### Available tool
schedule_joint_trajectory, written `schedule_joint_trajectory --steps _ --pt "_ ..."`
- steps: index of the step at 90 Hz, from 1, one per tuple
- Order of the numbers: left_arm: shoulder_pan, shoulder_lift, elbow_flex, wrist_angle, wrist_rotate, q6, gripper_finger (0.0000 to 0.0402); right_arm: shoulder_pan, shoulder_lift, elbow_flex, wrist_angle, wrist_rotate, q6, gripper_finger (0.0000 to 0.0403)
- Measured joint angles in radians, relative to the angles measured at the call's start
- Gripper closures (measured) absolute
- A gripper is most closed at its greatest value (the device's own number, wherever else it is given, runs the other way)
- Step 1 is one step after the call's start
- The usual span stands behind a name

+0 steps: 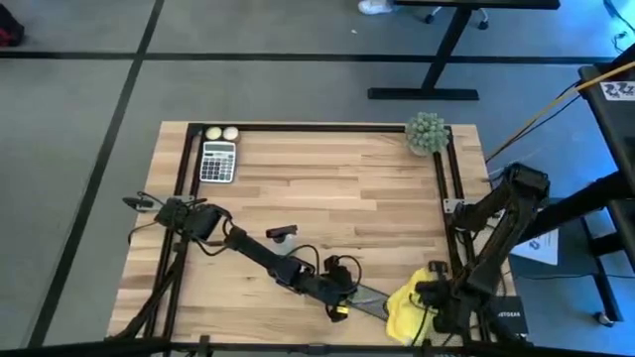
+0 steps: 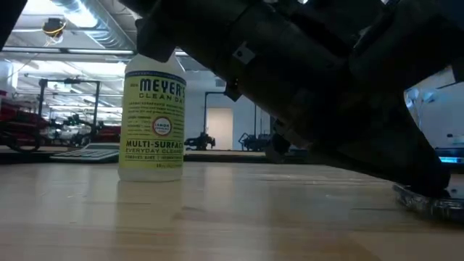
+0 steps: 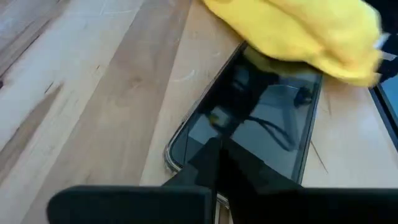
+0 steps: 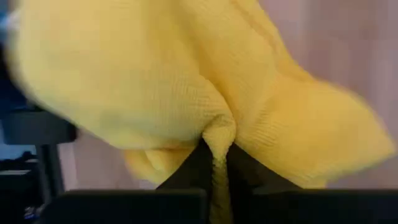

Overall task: Apply microfiber cloth
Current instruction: Wipe the front screen of the black cellphone using a yellow microfiber cloth, then spray the back screen of the black cellphone using the spray bottle

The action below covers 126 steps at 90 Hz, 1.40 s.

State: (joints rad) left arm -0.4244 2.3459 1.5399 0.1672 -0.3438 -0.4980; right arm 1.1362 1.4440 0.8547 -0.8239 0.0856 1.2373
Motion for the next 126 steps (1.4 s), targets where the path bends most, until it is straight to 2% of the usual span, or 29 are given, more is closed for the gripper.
schedule_joint_trajectory --steps 10,18,29,42,59,68,75,89,94,107,115,126 --pt "0.000 -0.004 0.009 -0.010 0.002 0.014 0.0400 -0.009 -0.100 0.000 -0.120 0.008 0.151 0.0398" --pt "-0.005 -0.013 0.020 -0.021 0.004 0.039 0.0400 -0.017 -0.175 0.000 -0.214 0.008 0.270 0.0374" --pt "-0.011 -0.025 0.042 -0.040 -0.005 0.088 0.0400 -0.017 -0.273 0.000 -0.261 0.007 0.354 0.0306" --pt "-0.027 -0.043 0.073 -0.049 -0.008 0.129 0.0400 -0.017 -0.383 0.000 -0.217 0.032 0.400 0.0209" --pt "-0.062 -0.045 0.134 -0.095 0.013 0.224 0.0400 -0.026 -0.403 -0.004 -0.121 0.340 0.309 0.0113" --pt "-0.081 -0.050 0.157 -0.094 0.072 0.284 0.0400 -0.084 -0.365 -0.058 -0.055 0.366 0.239 0.0090" --pt "-0.096 -0.050 0.157 -0.102 0.090 0.314 0.0400 -0.126 -0.338 -0.132 0.097 0.367 0.164 0.0086" --pt "-0.097 -0.029 0.157 -0.076 0.097 0.321 0.0400 -0.224 -0.263 -0.310 0.634 0.264 -0.022 0.0085" --pt "-0.092 -0.009 0.159 -0.061 0.117 0.318 0.0400 -0.265 -0.219 -0.352 0.766 0.223 -0.071 0.0084" --pt "-0.075 0.041 0.157 -0.083 0.132 0.269 0.0400 -0.367 -0.089 -0.379 0.895 0.134 -0.144 0.0084" --pt "-0.065 0.057 0.157 -0.066 0.129 0.217 0.0400 -0.419 0.002 -0.379 0.936 0.038 -0.179 0.0084" --pt "-0.058 0.068 0.157 -0.070 0.114 0.202 0.0400 -0.446 0.114 -0.372 1.103 -0.083 -0.203 0.0085"
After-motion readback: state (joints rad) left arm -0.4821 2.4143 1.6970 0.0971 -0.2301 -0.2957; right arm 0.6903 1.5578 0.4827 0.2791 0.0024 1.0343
